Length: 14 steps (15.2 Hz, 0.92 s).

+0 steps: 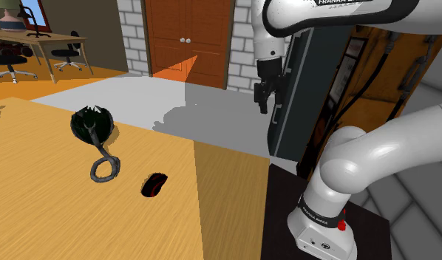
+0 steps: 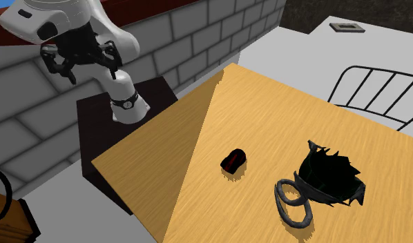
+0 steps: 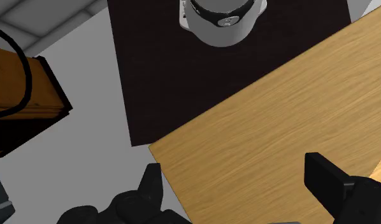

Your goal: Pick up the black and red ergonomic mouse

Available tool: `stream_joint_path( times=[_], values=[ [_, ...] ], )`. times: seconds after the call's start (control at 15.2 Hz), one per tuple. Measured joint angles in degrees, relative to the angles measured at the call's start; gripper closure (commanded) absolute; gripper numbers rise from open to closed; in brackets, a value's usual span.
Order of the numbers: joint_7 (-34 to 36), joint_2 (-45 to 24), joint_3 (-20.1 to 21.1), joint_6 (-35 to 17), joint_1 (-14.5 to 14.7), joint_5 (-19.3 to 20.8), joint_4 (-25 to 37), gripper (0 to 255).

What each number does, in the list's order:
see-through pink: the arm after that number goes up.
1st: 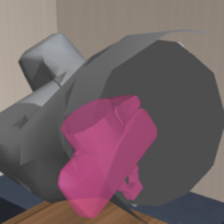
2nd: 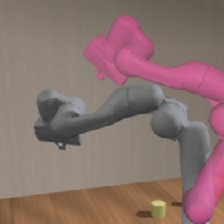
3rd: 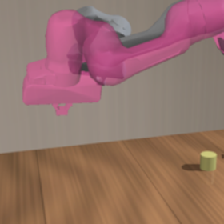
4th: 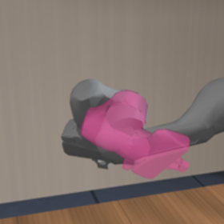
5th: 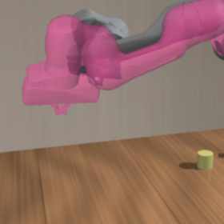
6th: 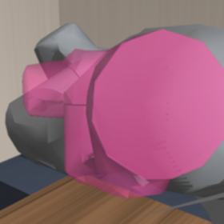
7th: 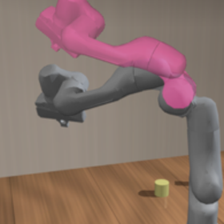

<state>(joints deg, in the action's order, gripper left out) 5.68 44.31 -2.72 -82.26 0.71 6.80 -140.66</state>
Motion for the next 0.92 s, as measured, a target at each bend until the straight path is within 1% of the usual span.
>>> stream_joint_path(
  times=[0.13,0.4,0.66,0.92],
  values=[
    [1.1,0.3,0.5,-0.7,0.0,-0.6,-0.9,0],
    [9.1,-0.7,4.3,-5.2,0.3,-5.1,-3.7,0],
    [18.2,-2.0,9.0,-11.5,0.9,-10.3,-7.5,0],
    [27.2,-6.3,13.9,-18.2,1.5,-15.0,-8.4,0]
  ],
)
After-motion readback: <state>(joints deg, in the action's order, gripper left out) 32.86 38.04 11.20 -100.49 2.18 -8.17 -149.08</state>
